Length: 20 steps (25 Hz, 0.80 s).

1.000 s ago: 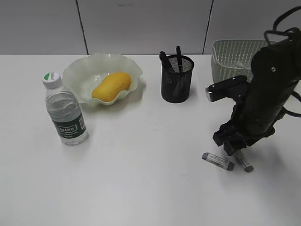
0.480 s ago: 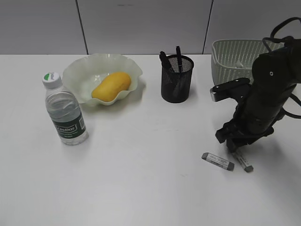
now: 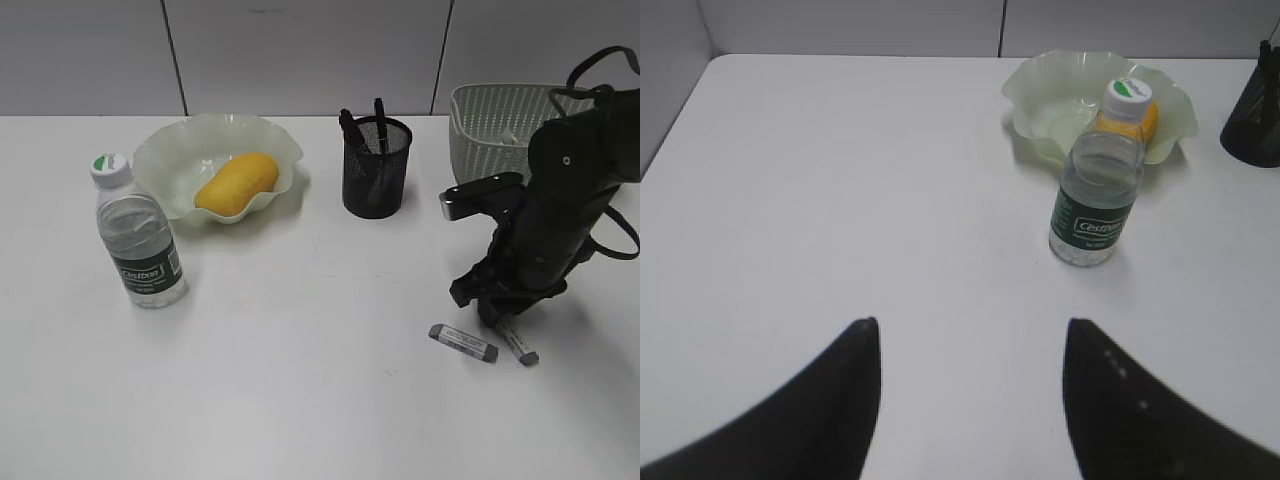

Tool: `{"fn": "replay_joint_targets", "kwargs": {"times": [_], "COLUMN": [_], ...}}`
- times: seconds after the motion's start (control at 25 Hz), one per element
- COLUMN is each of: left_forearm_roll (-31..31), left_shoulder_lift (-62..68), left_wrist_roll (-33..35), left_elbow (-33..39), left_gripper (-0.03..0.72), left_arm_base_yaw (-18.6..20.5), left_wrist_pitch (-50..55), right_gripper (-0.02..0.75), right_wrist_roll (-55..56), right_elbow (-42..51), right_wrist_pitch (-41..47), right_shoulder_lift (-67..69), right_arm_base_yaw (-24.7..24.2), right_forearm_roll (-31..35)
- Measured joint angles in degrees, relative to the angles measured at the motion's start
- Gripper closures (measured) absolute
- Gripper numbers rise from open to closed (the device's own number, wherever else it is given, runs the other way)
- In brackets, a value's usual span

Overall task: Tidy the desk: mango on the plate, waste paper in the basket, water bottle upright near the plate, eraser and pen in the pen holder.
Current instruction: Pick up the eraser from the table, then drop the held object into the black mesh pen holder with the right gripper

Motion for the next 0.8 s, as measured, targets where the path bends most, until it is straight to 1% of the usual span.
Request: {"fn": "replay_joint_targets", "kwargs": {"times": [0.08,0.2,0.28,0.36,0.44,0.48,0.56,0.68,0.76,0.8], "left_forearm_roll": [0.00,0.00,0.00,0.00,0.00,0.00,0.00,0.00,0.00,0.00], "left_shoulder_lift": [0.00,0.00,0.00,0.00,0.00,0.00,0.00,0.00,0.00,0.00], "left_wrist_roll": [0.00,0.00,0.00,0.00,0.00,0.00,0.00,0.00,0.00,0.00], "left_elbow": [0.00,0.00,0.00,0.00,0.00,0.00,0.00,0.00,0.00,0.00], "left_gripper": [0.255,0.255,0.255,0.255,0.255,0.255,0.255,0.255,0.255,0.255], "left_arm_base_yaw": [0.00,0.00,0.00,0.00,0.00,0.00,0.00,0.00,0.00,0.00], "left_wrist_pitch": [0.00,0.00,0.00,0.00,0.00,0.00,0.00,0.00,0.00,0.00], "right_gripper": [0.584,0.582,0.582,0.582,0.582,0.582,0.582,0.582,0.582,0.584], "right_wrist_roll": [-0.19,-0.31,-0.36,-0.36,-0.43,-0.43,-0.43,-0.43,-0.33,0.15], "right_elbow": [0.00,0.18,0.18,0.20,0.20,0.20,0.15,-0.05,-0.85,-1.57], "right_wrist_pitch": [-0.28,-2.44,-7.20,-16.74,-29.24,-36.93,-50.72,-70.92,-77.33,-78.68], "right_shoulder_lift": [0.03,-1.37,-4.60,-9.26,-12.34,-13.01,-12.46,-7.63,-3.53,-1.30], "right_arm_base_yaw": [0.00,0.00,0.00,0.00,0.00,0.00,0.00,0.00,0.00,0.00], "right_forearm_roll": [0.27,0.51,1.15,1.35,1.11,0.46,0.36,0.13,0.10,0.10]}}
